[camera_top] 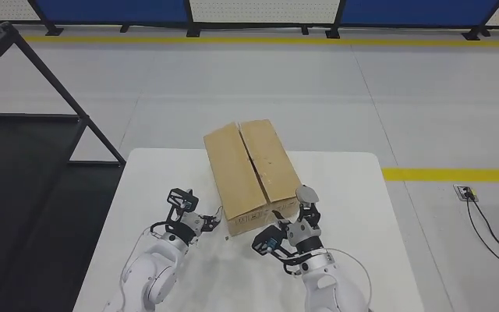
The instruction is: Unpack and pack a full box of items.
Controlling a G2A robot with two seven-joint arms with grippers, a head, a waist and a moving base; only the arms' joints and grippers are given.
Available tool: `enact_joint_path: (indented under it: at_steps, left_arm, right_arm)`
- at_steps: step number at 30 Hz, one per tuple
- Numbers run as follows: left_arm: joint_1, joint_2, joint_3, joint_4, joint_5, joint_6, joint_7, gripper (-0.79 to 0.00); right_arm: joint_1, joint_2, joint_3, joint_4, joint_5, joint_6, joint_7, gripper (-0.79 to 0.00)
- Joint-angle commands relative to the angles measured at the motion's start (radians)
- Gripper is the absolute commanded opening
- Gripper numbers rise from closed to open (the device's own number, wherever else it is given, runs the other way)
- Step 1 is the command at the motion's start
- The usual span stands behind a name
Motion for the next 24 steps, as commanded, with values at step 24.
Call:
enact_joint_path:
  at_steps: [24]
  left_arm:
    - [0.0,0.0,0.001,0.0,0.001,-0.001,0.0,0.0]
  right_arm:
    - [0.116,-0.069,-0.061,0.159,-0.101,0.034,0.098,0.0]
